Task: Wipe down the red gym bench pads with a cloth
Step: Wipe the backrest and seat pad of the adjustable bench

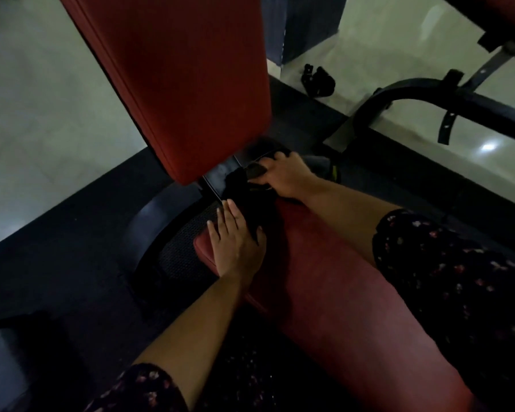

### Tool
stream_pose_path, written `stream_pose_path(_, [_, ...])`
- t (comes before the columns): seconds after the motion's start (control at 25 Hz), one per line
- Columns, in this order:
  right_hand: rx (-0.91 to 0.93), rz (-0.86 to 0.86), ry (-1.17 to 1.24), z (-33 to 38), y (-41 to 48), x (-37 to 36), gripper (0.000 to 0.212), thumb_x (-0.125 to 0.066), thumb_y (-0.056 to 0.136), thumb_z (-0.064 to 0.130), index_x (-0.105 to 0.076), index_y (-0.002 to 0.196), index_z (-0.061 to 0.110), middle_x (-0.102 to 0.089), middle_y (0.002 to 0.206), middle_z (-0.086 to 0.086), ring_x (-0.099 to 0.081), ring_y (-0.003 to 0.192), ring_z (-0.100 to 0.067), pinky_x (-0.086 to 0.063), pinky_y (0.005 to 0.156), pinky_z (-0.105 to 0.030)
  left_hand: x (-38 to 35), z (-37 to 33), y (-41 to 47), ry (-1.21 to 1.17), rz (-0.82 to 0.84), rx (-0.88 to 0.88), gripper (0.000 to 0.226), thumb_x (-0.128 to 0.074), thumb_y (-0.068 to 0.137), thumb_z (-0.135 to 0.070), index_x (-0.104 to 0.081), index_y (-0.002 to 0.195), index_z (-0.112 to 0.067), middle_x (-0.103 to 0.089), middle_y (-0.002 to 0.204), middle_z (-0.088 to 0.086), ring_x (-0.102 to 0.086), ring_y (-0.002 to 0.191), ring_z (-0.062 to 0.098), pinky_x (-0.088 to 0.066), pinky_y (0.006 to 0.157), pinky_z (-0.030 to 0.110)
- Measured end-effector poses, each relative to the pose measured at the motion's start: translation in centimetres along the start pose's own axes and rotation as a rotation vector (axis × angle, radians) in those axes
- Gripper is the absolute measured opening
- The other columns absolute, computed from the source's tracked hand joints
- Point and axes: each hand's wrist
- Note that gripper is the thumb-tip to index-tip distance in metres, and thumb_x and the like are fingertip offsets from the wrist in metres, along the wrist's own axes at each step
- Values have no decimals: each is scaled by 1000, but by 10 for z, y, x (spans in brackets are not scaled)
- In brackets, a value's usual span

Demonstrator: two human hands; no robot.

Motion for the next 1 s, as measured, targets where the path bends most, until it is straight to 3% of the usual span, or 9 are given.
stream_pose_path(0.12, [-286,25,-53,-27,3,-14,37,-39,101,38,-41,136,48,-41,139,-3,-44,117,-33,-41,92,-48,-2,0,2,123,-1,-60,78,-20,96,-49,0,153,-1,-14,161,17,-10,149,35,11,117,56])
stream_pose_path(0.24, [-126,-45,-40,-7,8,-21,42,-37,102,37,-35,139,55,-35,147,-6,-44,121,-36,-42,91,-49,-3,-1,9,152,62,-101,70,-20,98,-50,0,156,-17,-5,164,9,2,150,32,19,111,59])
stream_pose_path(0.32, [7,-77,-20,-11,6,-27,47,-36,101,34,-27,141,59,-32,150,-7,-43,122,-36,-43,91,-49,-2,-1,8,136,67,-105,66,-17,98,-52,0,156,-25,-2,164,7,4,150,31,14,114,59])
stream_pose_path(0.36, [-24,-74,13,-22,5,-30,49,-36,101,33,-26,141,59,-34,147,-7,-43,121,-35,-43,91,-49,-1,0,6,133,77,-108,66,-17,98,-53,-1,156,-27,-2,164,7,4,150,30,11,116,58])
stream_pose_path(0.52, [-380,-63,114,-28,4,-33,39,-31,103,41,-39,140,49,-42,138,-7,-45,116,-35,-40,90,-48,11,-11,15,157,124,-78,67,-30,98,-49,-11,156,-21,-1,164,7,6,150,26,15,115,60])
stream_pose_path(0.6, [-303,-75,109,-7,7,-30,41,-29,101,48,-40,141,47,-40,143,-8,-44,119,-36,-40,93,-49,14,-39,31,195,121,-185,58,-33,101,-42,-25,152,-15,-3,164,9,8,150,24,18,112,58])
stream_pose_path(0.68, [-175,-72,138,-13,5,-36,42,-31,101,45,-32,141,55,-36,145,-9,-43,121,-36,-40,93,-50,3,-66,34,180,143,-296,60,-24,103,-42,-19,154,-11,-2,163,13,10,150,27,15,114,56])
stream_pose_path(0.8, [-332,-18,279,-58,-4,-50,50,-37,101,31,-27,140,60,-35,143,-8,-41,119,-36,-39,93,-51,-20,-79,27,116,157,-291,81,-10,94,-59,1,154,-6,6,162,17,12,150,28,9,119,50])
stream_pose_path(1.0, [-462,140,463,-88,-16,-62,63,-44,97,17,-26,144,54,-38,138,-8,-43,119,-37,-41,92,-52,-25,-79,30,101,107,-266,93,-2,84,-65,-2,155,-4,0,163,16,6,150,27,6,120,47])
Point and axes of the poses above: each hand's wrist, its own y-axis towards the middle knuckle, its own x-axis out of the back of the hand, z = x × y
